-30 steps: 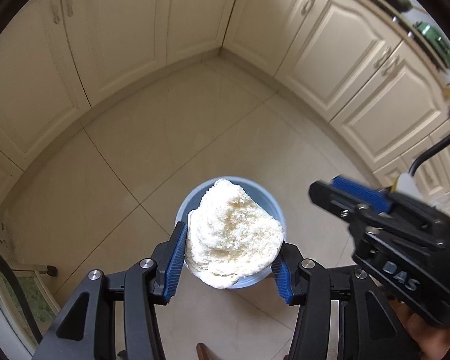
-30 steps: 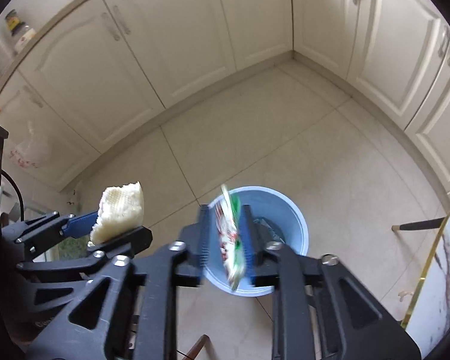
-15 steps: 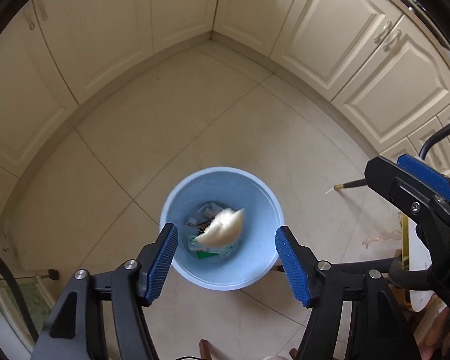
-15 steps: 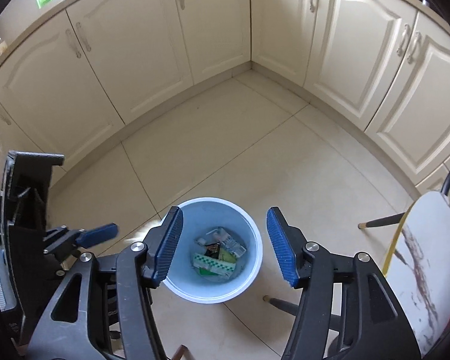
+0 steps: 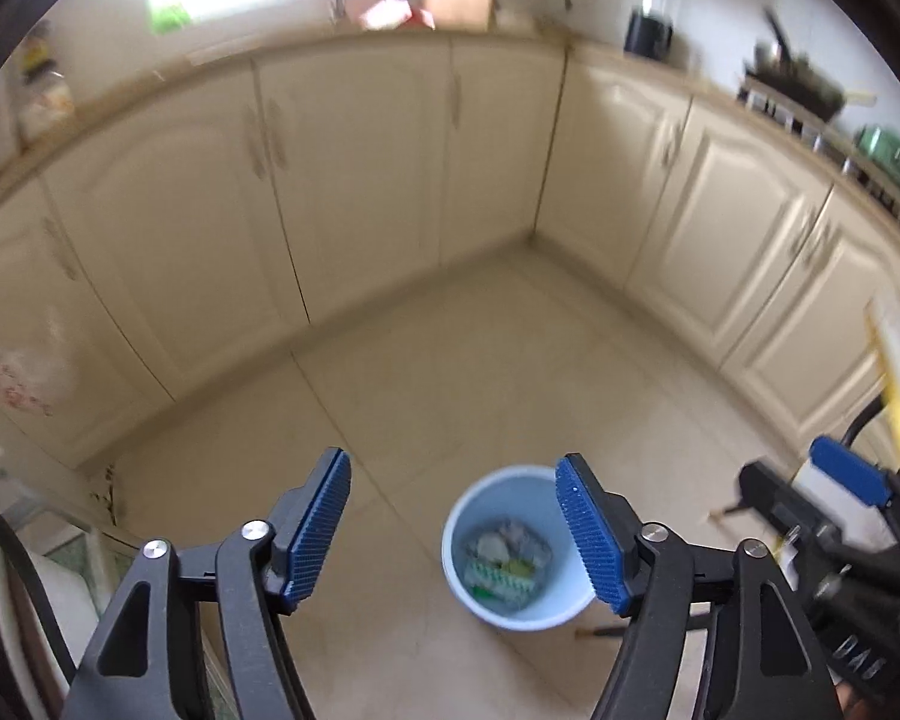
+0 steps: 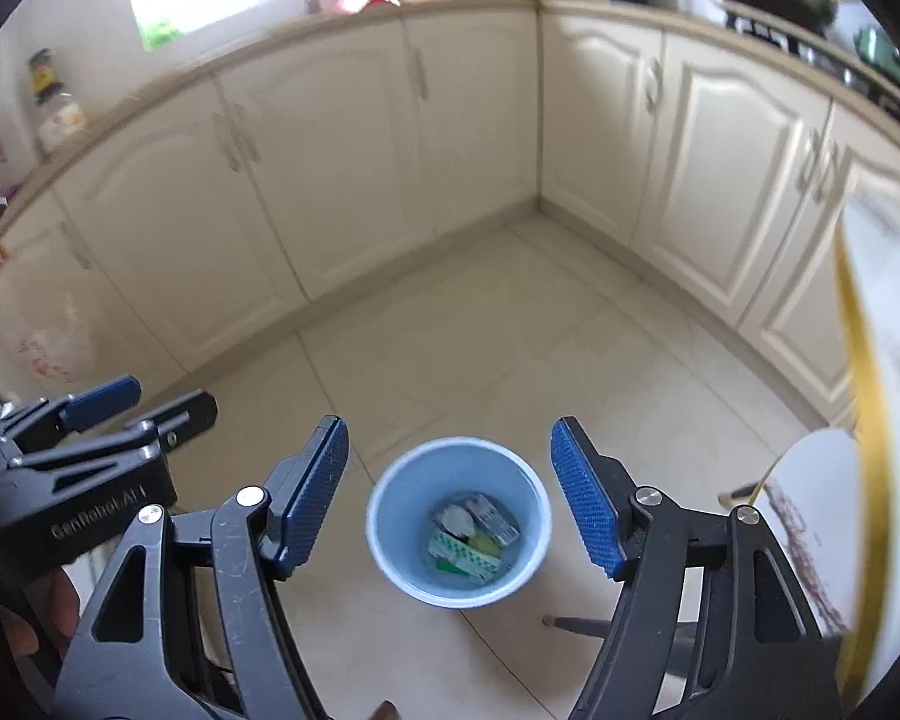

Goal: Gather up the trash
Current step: 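Raise both tools away from the bin back toward the table, then grasp the clear red-printed plastic bag with the left gripper while the right gripper approaches the ginger root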

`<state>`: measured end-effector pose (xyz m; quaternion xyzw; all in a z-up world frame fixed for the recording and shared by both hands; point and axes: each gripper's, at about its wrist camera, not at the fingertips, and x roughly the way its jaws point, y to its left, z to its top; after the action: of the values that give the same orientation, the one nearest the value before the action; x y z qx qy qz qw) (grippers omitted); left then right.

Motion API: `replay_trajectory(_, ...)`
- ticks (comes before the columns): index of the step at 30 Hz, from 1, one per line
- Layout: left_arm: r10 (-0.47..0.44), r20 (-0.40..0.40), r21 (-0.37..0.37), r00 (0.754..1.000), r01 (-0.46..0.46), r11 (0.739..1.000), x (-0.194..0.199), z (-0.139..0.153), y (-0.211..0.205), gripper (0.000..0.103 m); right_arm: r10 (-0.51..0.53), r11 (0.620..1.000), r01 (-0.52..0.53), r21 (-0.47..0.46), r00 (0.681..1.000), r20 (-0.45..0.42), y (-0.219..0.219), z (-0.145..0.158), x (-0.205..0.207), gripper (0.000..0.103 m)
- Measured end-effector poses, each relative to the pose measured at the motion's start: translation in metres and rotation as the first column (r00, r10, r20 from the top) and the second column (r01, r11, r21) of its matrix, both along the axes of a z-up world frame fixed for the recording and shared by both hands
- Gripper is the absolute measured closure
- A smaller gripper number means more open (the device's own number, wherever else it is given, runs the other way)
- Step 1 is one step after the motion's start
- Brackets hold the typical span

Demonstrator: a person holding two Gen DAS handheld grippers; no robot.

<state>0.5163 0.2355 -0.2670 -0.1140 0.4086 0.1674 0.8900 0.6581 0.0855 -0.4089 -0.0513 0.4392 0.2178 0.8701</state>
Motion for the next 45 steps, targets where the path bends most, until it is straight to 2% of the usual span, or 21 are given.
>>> replay_trajectory(3,0.0,0.097,0.051,0.995,-0.005,0.999,-0.03,0.041,-0.019,0.03,0.038,0.999,-0.039,0.019,0.996,0.082,0.009,0.041,-0.032,0.011)
replay_trajectory(6,-0.015,0.189,0.1,0.982,-0.004,0.995,-0.061,0.079,-0.049,0.023,0.037,0.998,-0.044,0.035,0.983,0.179,0.001,0.085,-0.067,0.007)
replay_trajectory(10,-0.05,0.326,0.162,0.944,-0.004,0.987,-0.113,0.122,-0.1,0.006,-0.01,0.999,-0.004,0.046,0.957,0.288,-0.02,0.14,-0.108,0.0)
replay_trajectory(13,-0.106,0.385,0.199,0.917,0.03,0.98,-0.146,0.141,-0.133,0.004,-0.052,0.998,0.033,0.058,0.928,0.369,-0.042,0.184,-0.143,0.0)
replay_trajectory(18,-0.181,0.5,0.227,0.847,0.073,0.971,-0.213,0.171,-0.18,0.001,-0.112,0.993,0.085,0.076,0.851,0.513,-0.075,0.254,-0.214,0.0)
replay_trajectory(20,-0.193,0.543,0.227,0.817,0.079,0.971,-0.261,0.165,-0.189,0.001,-0.13,0.991,0.096,0.09,0.83,0.542,-0.083,0.275,-0.234,0.0)
replay_trajectory(21,-0.201,0.563,0.224,0.802,0.085,0.971,-0.271,0.169,-0.198,0.001,-0.146,0.989,0.111,0.095,0.814,0.563,-0.089,0.287,-0.248,0.0)
replay_trajectory(24,-0.225,0.601,0.231,0.767,0.103,0.968,-0.309,0.156,-0.207,0.001,-0.17,0.985,0.138,0.1,0.781,0.601,-0.104,0.308,-0.276,0.0)
replay_trajectory(27,-0.257,0.643,0.261,0.721,0.109,0.959,-0.349,0.143,-0.218,0.001,-0.197,0.98,0.169,0.106,0.742,0.64,-0.12,0.327,-0.306,0.0)
replay_trajectory(28,-0.264,0.654,0.269,0.709,0.108,0.957,-0.372,0.128,-0.206,0.001,-0.205,0.978,0.176,0.109,0.734,0.648,-0.124,0.332,-0.314,0.0)
replay_trajectory(32,-0.285,0.686,0.289,0.67,0.109,0.951,-0.395,0.108,-0.215,0.001,-0.237,0.969,0.218,0.117,0.689,0.685,-0.138,0.348,-0.339,0.0)
replay_trajectory(39,-0.319,0.708,0.309,0.63,0.13,0.942,-0.431,0.076,-0.238,0.001,-0.292,0.952,0.264,0.154,0.639,0.712,-0.157,0.365,-0.368,0.0)
replay_trajectory(42,-0.338,0.7,0.311,0.629,0.158,0.937,-0.428,0.073,-0.247,0.001,-0.315,0.944,0.288,0.162,0.633,0.707,-0.168,0.365,-0.369,0.0)
replay_trajectory(45,-0.357,0.69,0.314,0.63,0.184,0.931,-0.403,0.086,-0.254,0.001,-0.337,0.934,0.315,0.166,0.631,0.698,-0.182,0.363,-0.365,0.0)
